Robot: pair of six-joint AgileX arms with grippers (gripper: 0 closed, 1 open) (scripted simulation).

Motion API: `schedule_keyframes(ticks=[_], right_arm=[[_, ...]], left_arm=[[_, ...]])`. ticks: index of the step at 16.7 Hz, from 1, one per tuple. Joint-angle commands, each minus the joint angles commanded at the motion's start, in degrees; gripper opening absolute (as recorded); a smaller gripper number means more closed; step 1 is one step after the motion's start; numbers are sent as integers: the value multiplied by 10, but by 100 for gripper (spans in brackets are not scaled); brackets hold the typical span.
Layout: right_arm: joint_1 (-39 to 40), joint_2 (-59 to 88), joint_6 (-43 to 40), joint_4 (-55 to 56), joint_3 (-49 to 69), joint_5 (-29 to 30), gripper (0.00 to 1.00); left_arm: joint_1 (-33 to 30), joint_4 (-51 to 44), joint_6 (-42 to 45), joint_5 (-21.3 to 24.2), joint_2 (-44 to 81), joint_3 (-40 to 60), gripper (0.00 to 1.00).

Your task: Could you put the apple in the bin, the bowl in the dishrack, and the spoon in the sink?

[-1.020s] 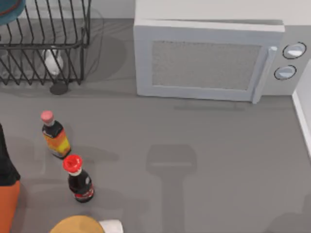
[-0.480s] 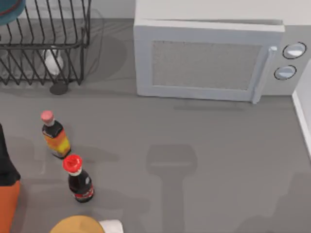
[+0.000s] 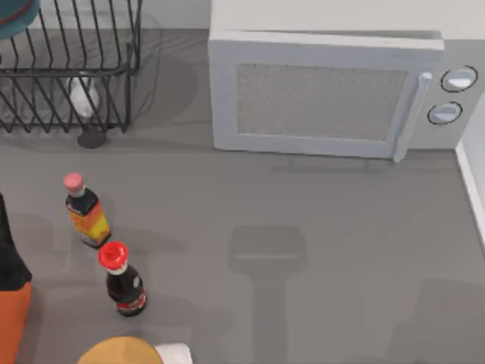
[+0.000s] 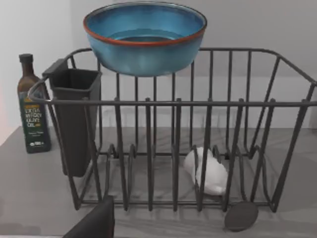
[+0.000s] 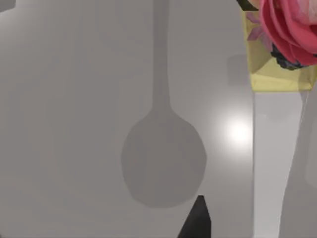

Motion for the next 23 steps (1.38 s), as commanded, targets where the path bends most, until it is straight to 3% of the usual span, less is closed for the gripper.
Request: schedule_keyframes(ticks=[4, 8, 12, 19, 23], right_arm=[[3, 19, 2, -8, 17, 0, 0], [21, 113, 12, -52, 126, 2, 0], [52, 261, 37, -120, 329, 3, 0], [121, 544, 109, -250, 781, 5, 0], [156, 662, 154, -298, 953, 7, 0]], left_arm=[[0, 0, 0, 0, 0, 0, 100], [0, 0, 0, 0, 0, 0, 100], [0, 0, 0, 0, 0, 0, 100], [0, 0, 0, 0, 0, 0, 100], [0, 0, 0, 0, 0, 0, 100]])
